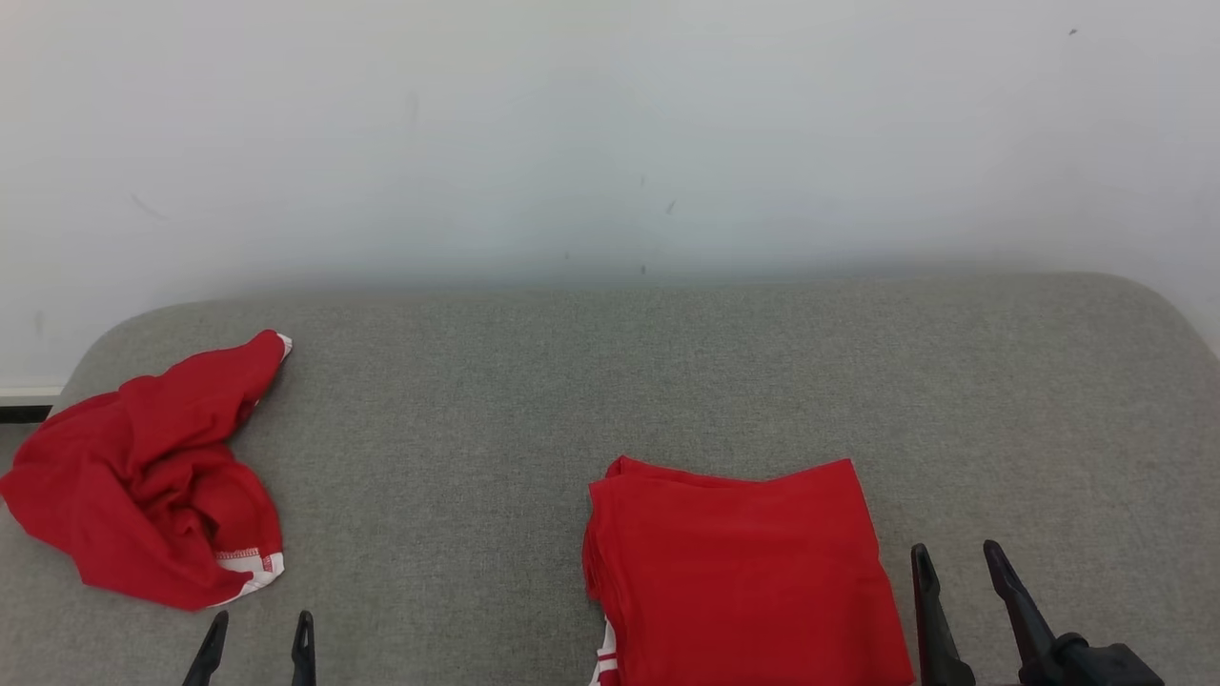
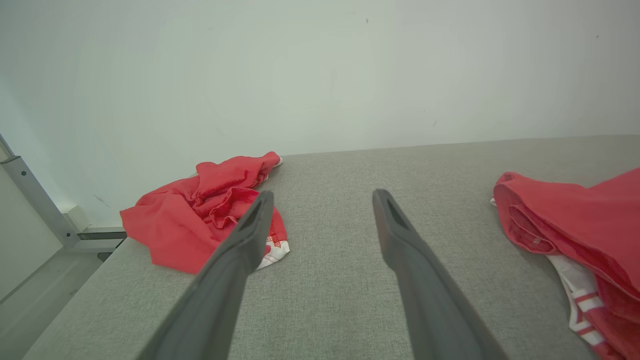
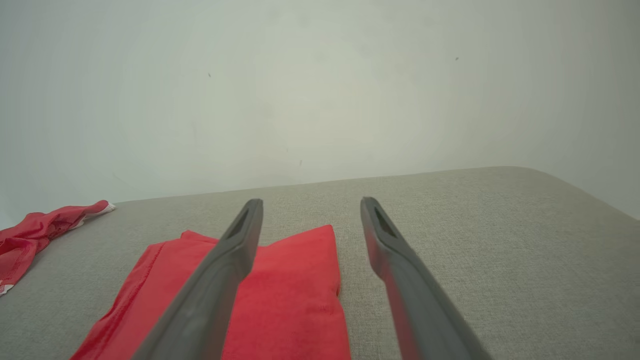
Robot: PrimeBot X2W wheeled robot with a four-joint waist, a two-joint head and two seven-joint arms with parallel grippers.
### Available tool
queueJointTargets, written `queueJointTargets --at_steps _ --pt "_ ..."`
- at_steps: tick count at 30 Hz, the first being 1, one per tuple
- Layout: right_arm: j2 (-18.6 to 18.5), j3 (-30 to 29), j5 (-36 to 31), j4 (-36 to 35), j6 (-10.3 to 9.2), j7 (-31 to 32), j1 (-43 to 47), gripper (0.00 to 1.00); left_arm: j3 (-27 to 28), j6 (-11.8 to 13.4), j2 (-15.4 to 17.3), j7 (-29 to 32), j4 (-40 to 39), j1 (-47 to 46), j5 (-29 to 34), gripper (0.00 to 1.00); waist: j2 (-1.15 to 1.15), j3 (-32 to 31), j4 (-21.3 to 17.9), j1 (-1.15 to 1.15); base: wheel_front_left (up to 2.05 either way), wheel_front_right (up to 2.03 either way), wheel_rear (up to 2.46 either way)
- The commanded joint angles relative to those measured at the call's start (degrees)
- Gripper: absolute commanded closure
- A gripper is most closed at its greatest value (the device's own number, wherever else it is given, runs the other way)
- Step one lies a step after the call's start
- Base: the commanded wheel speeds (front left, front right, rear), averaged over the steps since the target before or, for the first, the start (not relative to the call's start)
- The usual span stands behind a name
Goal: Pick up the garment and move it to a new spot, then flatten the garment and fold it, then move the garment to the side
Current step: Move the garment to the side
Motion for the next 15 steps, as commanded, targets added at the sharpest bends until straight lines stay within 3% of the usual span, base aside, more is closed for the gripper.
queueJointTargets --at_steps 1,15 --pt "0.1 -0.11 -0.58 -0.2 -0.16 -0.24 0.45 0.0 -0.14 0.04 0.22 -0.17 0.06 -0.03 0.6 0.0 0.0 -0.05 -0.03 0.01 0.0 0.0 0.0" --pt "-0.05 -0.7 -1.68 0.54 -0.16 -0.25 0.55 0.0 -0.43 0.9 1.04 1.43 -2.0 0.35 0.09 0.0 0.0 -0.11 -0.04 0.01 0.0 0.0 0.0"
